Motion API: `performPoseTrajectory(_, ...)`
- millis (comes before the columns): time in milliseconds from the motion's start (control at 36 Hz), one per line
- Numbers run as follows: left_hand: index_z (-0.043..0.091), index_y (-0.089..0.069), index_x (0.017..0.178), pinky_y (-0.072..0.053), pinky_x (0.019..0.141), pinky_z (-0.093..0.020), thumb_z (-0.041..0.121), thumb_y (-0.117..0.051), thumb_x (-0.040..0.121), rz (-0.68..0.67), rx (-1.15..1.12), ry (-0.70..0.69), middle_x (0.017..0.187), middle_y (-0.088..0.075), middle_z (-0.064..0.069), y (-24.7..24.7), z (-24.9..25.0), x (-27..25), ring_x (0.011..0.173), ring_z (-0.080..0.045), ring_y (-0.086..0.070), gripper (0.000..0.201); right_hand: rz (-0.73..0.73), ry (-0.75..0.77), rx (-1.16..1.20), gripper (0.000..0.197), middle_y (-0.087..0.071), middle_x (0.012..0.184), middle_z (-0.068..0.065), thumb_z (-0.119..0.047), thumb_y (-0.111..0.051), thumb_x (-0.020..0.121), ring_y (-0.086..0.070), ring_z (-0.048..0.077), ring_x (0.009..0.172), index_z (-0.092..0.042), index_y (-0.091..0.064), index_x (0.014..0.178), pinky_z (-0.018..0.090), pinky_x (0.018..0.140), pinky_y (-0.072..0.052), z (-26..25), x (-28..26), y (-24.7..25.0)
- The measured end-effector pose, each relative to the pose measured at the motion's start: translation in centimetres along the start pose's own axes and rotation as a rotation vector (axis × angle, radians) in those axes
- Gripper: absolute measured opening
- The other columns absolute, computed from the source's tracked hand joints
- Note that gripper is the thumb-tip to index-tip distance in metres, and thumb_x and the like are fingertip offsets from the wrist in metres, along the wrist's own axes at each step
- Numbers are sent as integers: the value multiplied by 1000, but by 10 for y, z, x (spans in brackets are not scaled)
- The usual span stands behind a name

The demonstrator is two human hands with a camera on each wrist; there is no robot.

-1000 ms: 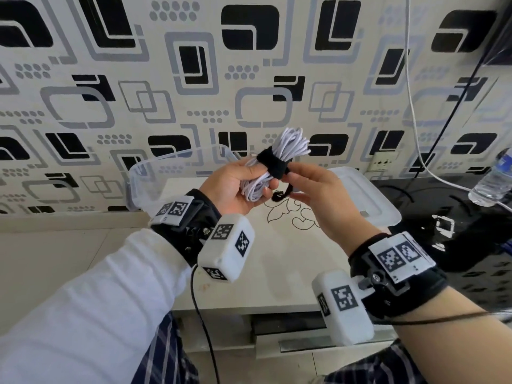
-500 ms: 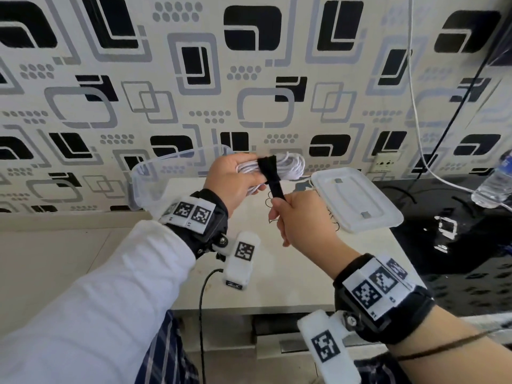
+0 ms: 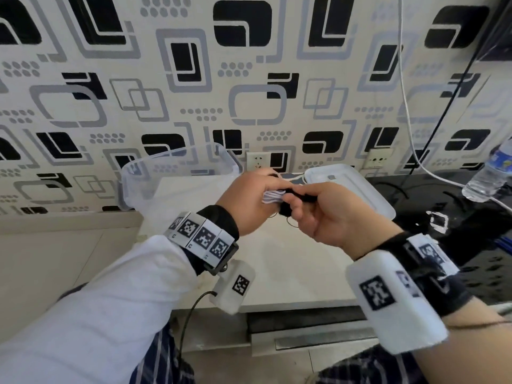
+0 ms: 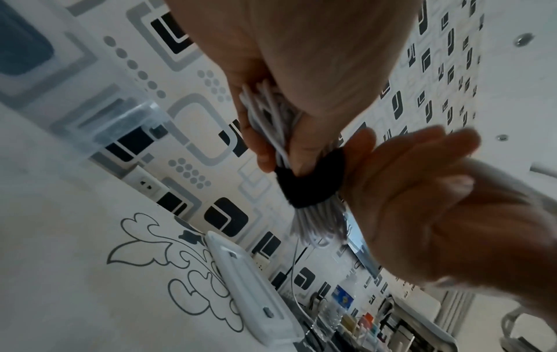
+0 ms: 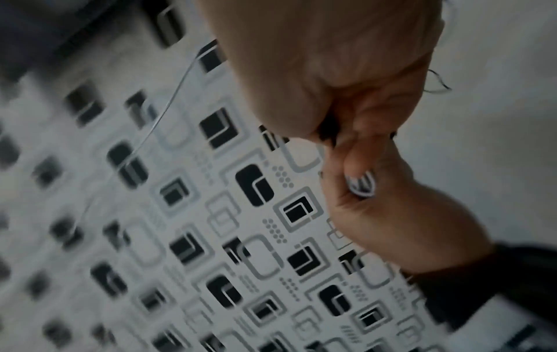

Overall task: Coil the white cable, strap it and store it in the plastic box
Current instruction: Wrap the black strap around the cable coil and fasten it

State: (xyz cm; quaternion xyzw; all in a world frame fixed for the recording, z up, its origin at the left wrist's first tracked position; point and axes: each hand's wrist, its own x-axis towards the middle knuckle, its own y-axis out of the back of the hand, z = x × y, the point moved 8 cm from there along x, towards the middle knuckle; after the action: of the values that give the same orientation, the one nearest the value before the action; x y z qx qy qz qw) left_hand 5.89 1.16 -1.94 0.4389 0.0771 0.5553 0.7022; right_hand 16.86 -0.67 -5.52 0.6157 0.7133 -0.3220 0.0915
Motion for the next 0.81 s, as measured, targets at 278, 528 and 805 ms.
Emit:
performPoseTrajectory(278, 17, -74, 89, -44, 70, -19, 8, -76, 76, -54, -16, 69, 87, -65, -2, -5, -2, -6, 77, -12, -58, 16, -193, -72, 216, 46, -69, 91, 31, -18, -33, 96, -71, 40, 74, 19, -61, 93, 40, 67, -59, 5, 5, -7)
performPoseTrajectory(528, 21, -75, 94, -46, 68, -13, 2, -75, 76, -29, -193, 145, 82, -65, 6, -2, -9, -9, 72, 0, -59, 26, 2, 243, -258, 14, -71, 75, 18, -4, -54, 91, -70, 28, 63, 3, -66, 94, 25, 48, -51, -13, -6, -1)
performPoseTrajectory(805, 22, -77, 95, -44, 58, -10, 13, -81, 75, -46, -188, 190, 80, -67, 10, 6, -7, -10, 67, 2, -60, 22, 283, 614, -876, 9, -64, 60, 7, -17, -69, 85, -58, 23, 51, -18, -74, 77, 30, 55, -51, -38, -5, -2)
